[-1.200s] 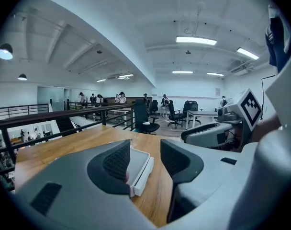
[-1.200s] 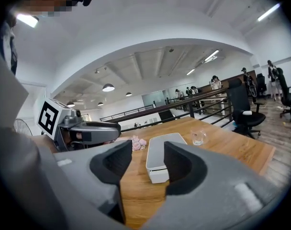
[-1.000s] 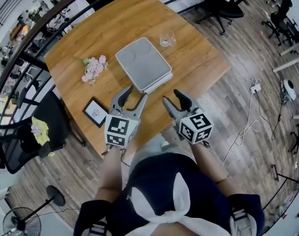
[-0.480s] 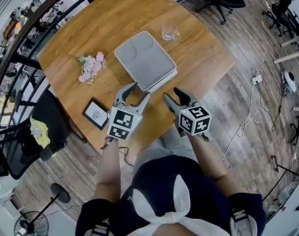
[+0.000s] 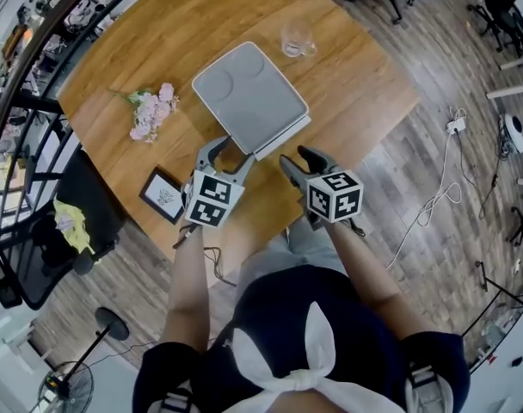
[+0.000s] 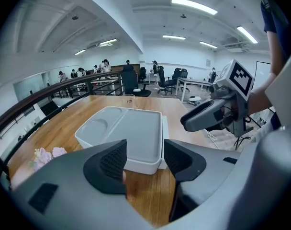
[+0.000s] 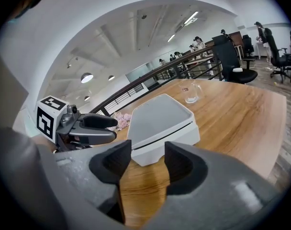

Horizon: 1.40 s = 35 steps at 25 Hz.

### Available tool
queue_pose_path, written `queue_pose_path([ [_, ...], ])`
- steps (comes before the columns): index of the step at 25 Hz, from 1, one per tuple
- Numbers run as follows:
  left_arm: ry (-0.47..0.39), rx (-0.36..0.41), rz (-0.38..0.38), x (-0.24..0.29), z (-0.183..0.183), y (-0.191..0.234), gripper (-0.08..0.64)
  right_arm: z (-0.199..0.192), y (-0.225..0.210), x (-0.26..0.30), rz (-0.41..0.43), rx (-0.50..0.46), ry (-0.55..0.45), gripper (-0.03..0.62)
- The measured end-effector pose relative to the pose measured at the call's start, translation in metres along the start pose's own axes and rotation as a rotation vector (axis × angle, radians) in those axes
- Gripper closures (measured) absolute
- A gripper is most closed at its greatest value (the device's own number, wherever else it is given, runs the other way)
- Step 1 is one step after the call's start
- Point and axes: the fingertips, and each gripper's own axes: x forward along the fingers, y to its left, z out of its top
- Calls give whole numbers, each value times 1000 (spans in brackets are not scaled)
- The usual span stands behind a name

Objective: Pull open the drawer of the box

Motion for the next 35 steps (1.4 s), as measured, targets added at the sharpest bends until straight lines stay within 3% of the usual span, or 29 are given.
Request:
queue_pose_path([
  [18,142,12,-38,50,-26,10,322,-16,-26,41,31,112,105,376],
  [22,148,-37,-53,54,-31,12,322,-20,-28,46,39,144,121,376],
  [26,158,-15,-31,57,-30,18,362,-21,-28,50,40,175,125,362],
  [35,180,-11,-59,60,-31,17,362,-24,-33,55,40,233,131,348],
])
